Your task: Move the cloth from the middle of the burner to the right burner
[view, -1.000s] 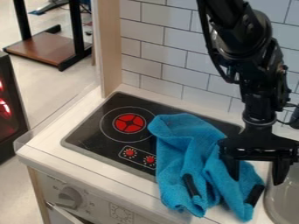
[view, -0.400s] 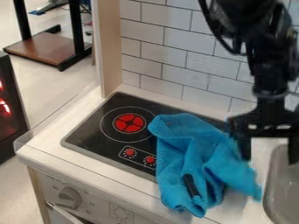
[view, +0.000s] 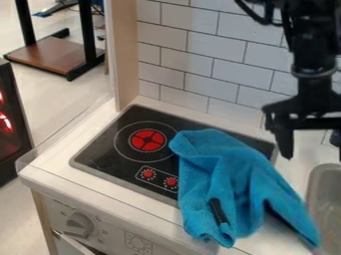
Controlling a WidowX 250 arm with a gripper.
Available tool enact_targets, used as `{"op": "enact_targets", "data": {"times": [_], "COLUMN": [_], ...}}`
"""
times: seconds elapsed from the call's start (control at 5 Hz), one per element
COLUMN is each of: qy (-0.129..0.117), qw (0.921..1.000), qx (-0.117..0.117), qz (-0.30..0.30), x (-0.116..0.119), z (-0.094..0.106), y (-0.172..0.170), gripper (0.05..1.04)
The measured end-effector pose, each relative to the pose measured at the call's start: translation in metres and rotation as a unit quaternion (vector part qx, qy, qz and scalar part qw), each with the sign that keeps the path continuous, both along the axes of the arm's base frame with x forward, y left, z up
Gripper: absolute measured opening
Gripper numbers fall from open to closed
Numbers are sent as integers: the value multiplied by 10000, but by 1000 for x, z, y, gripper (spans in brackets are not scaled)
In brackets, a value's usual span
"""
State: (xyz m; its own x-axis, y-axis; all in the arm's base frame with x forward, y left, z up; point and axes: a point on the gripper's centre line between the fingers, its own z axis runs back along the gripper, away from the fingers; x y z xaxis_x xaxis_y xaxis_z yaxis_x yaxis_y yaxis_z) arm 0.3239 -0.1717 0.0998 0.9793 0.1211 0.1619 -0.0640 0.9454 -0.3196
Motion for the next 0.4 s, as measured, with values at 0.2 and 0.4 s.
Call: {"op": "enact_targets", "data": {"times": [0.2,0.4], "qy": [-16,-16], "qw": [10000,10000], "qx": [3,3], "qz": [-21,-21], "x": [0,0], "z": [1,1], "y": [0,0], "gripper": [999,999]}}
